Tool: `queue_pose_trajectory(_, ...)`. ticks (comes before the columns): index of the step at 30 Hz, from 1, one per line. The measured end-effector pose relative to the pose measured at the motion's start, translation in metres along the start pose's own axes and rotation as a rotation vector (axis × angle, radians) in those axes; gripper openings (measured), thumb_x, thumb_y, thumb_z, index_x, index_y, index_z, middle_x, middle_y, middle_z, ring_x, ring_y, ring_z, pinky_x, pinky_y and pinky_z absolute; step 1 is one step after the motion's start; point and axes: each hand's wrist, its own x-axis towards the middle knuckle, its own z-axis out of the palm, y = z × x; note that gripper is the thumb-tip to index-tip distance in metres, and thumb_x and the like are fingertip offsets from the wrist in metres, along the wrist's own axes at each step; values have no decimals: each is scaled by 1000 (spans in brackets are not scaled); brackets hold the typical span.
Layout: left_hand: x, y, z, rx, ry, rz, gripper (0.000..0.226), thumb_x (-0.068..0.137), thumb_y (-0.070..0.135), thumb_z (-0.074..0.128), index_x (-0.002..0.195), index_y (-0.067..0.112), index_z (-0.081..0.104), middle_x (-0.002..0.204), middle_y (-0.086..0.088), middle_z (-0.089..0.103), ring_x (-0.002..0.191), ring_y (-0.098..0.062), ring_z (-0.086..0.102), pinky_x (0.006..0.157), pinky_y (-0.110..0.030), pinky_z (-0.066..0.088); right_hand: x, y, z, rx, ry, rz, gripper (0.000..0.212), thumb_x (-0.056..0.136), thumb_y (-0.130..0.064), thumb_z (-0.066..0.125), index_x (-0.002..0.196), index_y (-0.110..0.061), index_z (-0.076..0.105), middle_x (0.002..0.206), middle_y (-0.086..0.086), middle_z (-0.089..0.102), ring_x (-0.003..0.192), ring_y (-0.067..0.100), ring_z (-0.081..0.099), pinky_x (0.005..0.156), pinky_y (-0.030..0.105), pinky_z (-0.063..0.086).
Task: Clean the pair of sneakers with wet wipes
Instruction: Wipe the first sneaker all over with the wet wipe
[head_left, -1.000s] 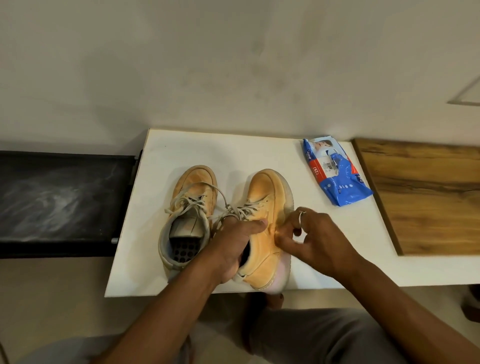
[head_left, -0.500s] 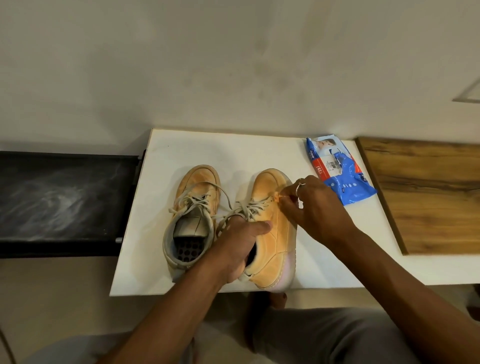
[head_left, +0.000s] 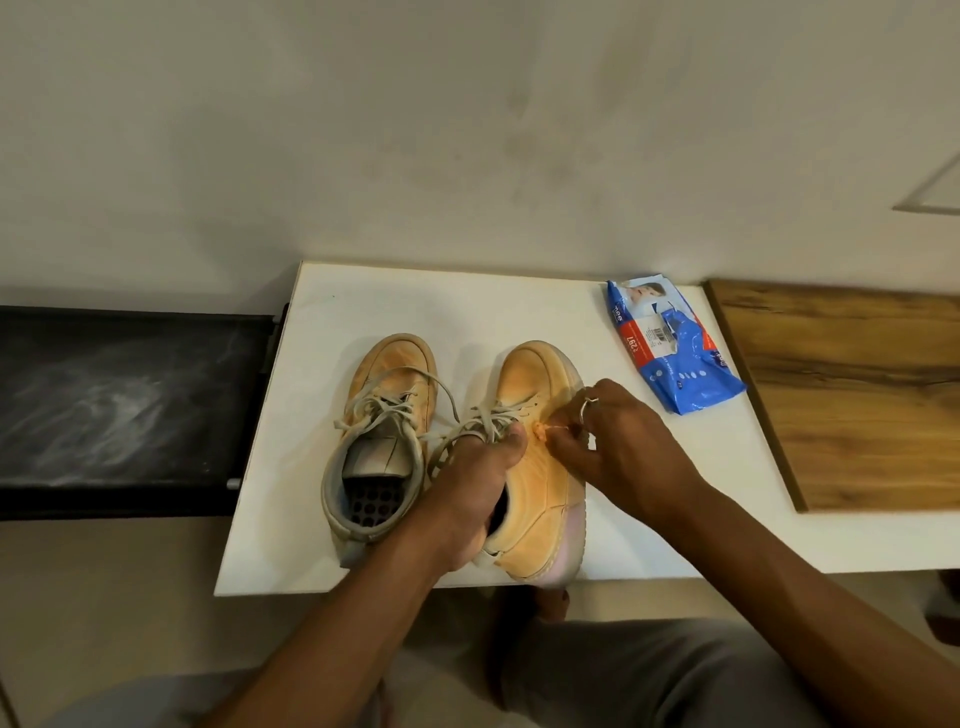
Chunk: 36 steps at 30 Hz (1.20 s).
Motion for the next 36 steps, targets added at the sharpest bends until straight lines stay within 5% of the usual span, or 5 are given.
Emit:
queue_pose_trajectory(7, 1, -1, -4, -17, 7, 26, 56, 81, 59, 55, 118, 18, 65, 112, -4, 71, 109, -25, 64, 99, -48, 47, -6, 4, 3, 182, -160, 34, 32, 88, -44, 62, 94, -13, 69, 89, -2, 60, 80, 14, 58, 65, 30, 53)
queue_pose_trajectory(14, 2, -2, 0, 57, 22, 31, 62, 73, 67, 57, 116, 22, 65, 114, 0, 69, 110, -22, 62, 99, -47, 47, 29, 3, 0, -111, 19, -35, 29, 94, -34, 58, 87, -8, 68, 82, 5, 60, 73, 13, 52, 64, 34, 52)
queue_pose_trajectory(25, 0, -1, 0, 50, 35, 26, 74, 63, 76, 57, 113, 23, 67, 114, -1, 69, 111, -24, 61, 100, -48, 45, 19, -5, -7, -39, -196, -34, 28, 88, -41, 62, 87, -13, 69, 78, 2, 62, 72, 18, 55, 66, 29, 47)
queue_pose_trajectory(29, 1, -1, 1, 33, 21, 31, 60, 77, 63, 56, 120, 22, 63, 118, 0, 67, 114, -22, 60, 101, -46, 46, 28, 8, -12, -256, -84, -35, 39, 92, -48, 52, 98, -14, 71, 87, 2, 66, 78, 14, 56, 79, 36, 49)
queue_pose_trajectory(36, 1, -2, 0, 23, 19, 22, 76, 64, 72, 61, 121, 22, 62, 119, 0, 67, 114, -23, 60, 100, -47, 46, 18, 9, -4, -160, -98, 5, 45, 88, -52, 47, 98, -14, 70, 86, 1, 65, 74, 13, 57, 67, 37, 54)
